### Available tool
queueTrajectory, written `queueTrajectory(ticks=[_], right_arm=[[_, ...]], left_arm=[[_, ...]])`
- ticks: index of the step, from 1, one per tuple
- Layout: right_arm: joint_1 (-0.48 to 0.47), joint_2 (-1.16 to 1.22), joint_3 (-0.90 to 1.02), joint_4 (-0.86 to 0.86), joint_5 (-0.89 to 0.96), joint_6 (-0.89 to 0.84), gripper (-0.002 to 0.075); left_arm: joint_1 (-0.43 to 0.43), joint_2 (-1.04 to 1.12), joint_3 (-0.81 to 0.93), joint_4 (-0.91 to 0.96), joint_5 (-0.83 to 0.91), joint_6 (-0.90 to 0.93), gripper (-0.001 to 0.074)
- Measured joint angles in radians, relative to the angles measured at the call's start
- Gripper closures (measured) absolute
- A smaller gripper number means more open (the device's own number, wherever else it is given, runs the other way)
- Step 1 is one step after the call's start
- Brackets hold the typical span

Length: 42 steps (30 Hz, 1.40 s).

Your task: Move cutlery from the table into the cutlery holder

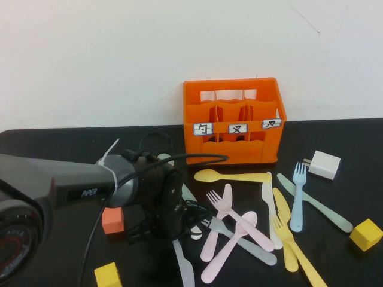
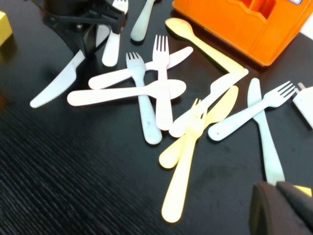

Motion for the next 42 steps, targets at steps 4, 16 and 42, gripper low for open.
queueTrajectory(ticks=[4,16,42], right_arm=[[0.0,0.0,0.0,0.001,0.0,0.0,0.0728],[0.0,0.0,0.0,0.002,0.002,0.0,0.0728],[0.0,0.0,0.0,0.006,0.004,0.0,0.0728]], left_arm=[[0.0,0.0,0.0,0.005,-0.004,0.004,0.0627],[0.0,-0.138,-0.009,0.147,0.139,0.031,0.0732],[0.0,-0.092,-0.009,0.089,0.005,0.06,0.0454]])
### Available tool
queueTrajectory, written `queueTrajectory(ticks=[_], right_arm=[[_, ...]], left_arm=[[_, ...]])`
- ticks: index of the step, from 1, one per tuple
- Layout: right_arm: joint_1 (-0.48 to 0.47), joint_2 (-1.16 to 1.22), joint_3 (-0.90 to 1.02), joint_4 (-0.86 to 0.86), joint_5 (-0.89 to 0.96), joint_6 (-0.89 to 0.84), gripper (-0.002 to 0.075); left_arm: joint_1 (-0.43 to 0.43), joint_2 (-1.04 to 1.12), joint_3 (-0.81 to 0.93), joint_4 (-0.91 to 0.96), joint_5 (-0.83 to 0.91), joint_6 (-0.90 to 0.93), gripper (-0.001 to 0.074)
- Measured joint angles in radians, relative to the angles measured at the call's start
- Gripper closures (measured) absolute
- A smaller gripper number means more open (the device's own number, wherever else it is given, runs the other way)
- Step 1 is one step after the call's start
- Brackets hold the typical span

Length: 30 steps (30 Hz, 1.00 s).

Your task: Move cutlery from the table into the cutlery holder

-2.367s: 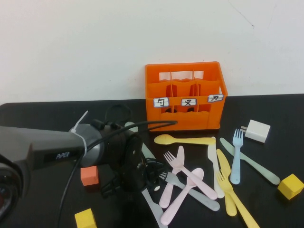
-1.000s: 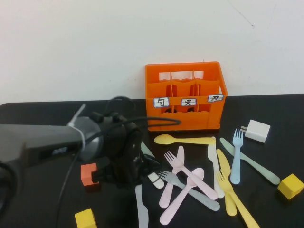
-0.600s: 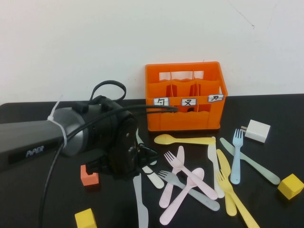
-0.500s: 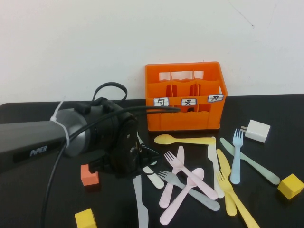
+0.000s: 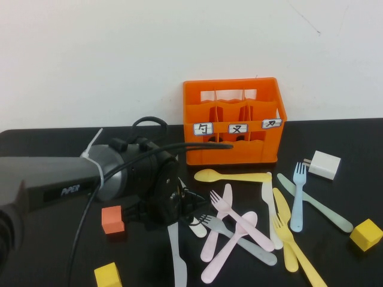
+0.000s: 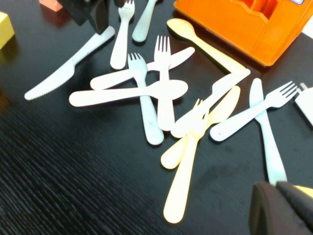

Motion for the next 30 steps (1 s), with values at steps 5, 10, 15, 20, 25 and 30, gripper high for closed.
queueTrajectory(ticks=[5,10,15,20,25,30], right_arm=[[0.0,0.0,0.0,0.0,0.0,0.0,0.0728],[0.0,0.0,0.0,0.004,0.0,0.0,0.0728],[0.0,0.0,0.0,0.004,0.0,0.0,0.0728],[0.0,0.0,0.0,0.004,0.0,0.0,0.0728],[0.0,0.0,0.0,0.004,0.0,0.0,0.0728],[0.0,0.0,0.0,0.006,0.0,0.0,0.0728]], left_arm=[[0.0,0.04,-0.004,0.0,-0.002,-0.007,0.0393],[0.0,0.077,-0.026,0.0,-0.004,-0.007,0.0388],[0.0,0.1,-0.032,0.023,-0.025,-0.007,0.0387],[0.0,0.112,-0.032,0.041,-0.027,-0.016,0.0387],[0.0,0.115,-0.034,0.06,-0.027,-0.029,0.0387],[0.0,0.118,-0.038,0.085,-0.014,-0.031,0.0443]])
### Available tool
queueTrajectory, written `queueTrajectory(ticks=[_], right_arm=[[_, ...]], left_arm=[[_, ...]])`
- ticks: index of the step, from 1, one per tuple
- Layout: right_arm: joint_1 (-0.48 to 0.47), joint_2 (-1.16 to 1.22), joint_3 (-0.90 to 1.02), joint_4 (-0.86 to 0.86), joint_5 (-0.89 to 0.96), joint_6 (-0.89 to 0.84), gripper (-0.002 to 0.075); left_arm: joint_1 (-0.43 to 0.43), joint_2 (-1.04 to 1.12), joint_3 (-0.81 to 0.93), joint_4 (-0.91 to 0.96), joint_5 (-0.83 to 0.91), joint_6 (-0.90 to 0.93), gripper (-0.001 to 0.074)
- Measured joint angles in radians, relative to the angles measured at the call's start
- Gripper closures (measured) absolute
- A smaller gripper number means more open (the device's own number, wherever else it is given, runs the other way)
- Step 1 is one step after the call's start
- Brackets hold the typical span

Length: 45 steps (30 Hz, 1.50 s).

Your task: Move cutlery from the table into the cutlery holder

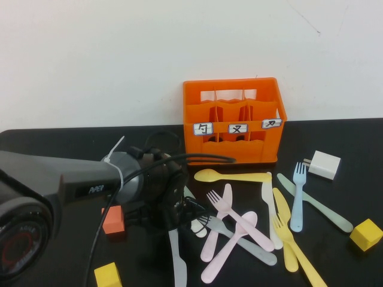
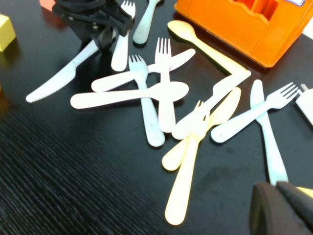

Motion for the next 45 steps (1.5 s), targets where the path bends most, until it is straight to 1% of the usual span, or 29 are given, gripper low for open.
queueTrajectory(ticks=[3,4,11,20,26,36,39,42,43,44,45], right_arm=[[0.0,0.0,0.0,0.005,0.0,0.0,0.0728],[0.0,0.0,0.0,0.007,0.0,0.0,0.0728],[0.0,0.0,0.0,0.009,0.0,0.0,0.0728],[0.0,0.0,0.001,0.013,0.0,0.0,0.0728],[0.0,0.0,0.001,0.016,0.0,0.0,0.0728],[0.0,0.0,0.001,0.016,0.0,0.0,0.0728],[0.0,0.0,0.001,0.016,0.0,0.0,0.0728],[0.0,0.0,0.001,0.016,0.0,0.0,0.0728],[0.0,0.0,0.001,0.016,0.0,0.0,0.0728],[0.0,0.0,0.001,0.016,0.0,0.0,0.0728],[0.0,0.0,0.001,0.016,0.0,0.0,0.0728]], left_arm=[[0.0,0.0,0.0,0.011,0.011,-0.002,0.0563],[0.0,0.0,0.0,0.013,0.011,-0.002,0.0584],[0.0,0.0,0.0,0.018,0.014,-0.029,0.0582],[0.0,-0.011,-0.002,0.063,0.11,-0.075,0.0582],[0.0,-0.096,-0.002,0.145,0.127,-0.139,0.0582],[0.0,-0.318,0.0,0.447,0.121,-0.363,0.0582],[0.002,-0.393,0.0,0.574,0.074,-0.466,0.0582],[0.002,-0.462,0.0,0.71,-0.024,-0.581,0.0583],[0.002,-0.481,0.0,0.768,-0.071,-0.625,0.0598],[0.002,-0.497,0.0,0.835,-0.12,-0.673,0.0646],[0.002,-0.506,0.0,0.896,-0.16,-0.717,0.0672]])
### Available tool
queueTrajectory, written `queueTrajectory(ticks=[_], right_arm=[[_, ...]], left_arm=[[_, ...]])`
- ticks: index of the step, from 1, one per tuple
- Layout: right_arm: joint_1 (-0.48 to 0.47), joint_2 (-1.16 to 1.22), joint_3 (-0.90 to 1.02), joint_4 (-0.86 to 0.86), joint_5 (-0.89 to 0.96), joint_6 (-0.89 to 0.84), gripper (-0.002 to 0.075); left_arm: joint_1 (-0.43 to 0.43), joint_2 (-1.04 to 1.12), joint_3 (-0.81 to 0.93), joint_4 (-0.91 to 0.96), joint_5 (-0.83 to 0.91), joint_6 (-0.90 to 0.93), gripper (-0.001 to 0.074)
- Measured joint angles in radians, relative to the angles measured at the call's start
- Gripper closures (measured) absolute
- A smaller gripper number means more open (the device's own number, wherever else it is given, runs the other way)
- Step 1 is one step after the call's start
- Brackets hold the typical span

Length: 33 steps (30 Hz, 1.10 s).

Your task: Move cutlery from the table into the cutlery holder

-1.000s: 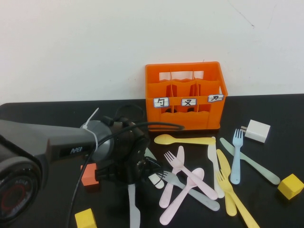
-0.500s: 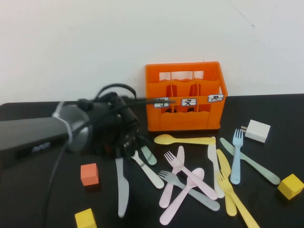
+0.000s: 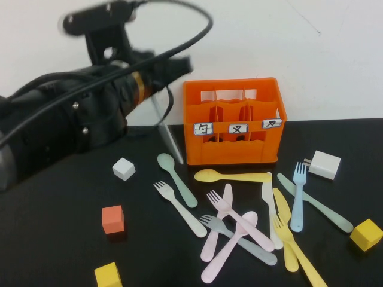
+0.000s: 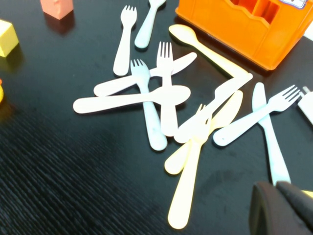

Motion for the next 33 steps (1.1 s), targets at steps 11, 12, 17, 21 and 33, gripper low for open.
queueTrajectory(ticks=[11,12,17,21,33], right_arm=[[0.0,0.0,0.0,0.0,0.0,0.0,0.0728],[0.0,0.0,0.0,0.0,0.0,0.0,0.0728],[0.0,0.0,0.0,0.0,0.0,-0.014,0.0728],[0.0,0.0,0.0,0.0,0.0,-0.019,0.0728],[0.0,0.0,0.0,0.0,-0.001,-0.024,0.0728]], left_arm=[[0.0,0.053,-0.051,0.612,-0.217,-0.567,0.0734],[0.0,0.057,-0.051,0.616,-0.219,-0.567,0.0734],[0.0,0.056,-0.02,0.627,-0.214,-0.537,0.0735],[0.0,0.056,0.027,0.627,-0.21,-0.53,0.0735],[0.0,0.05,0.14,0.444,-0.023,-0.327,0.0735]])
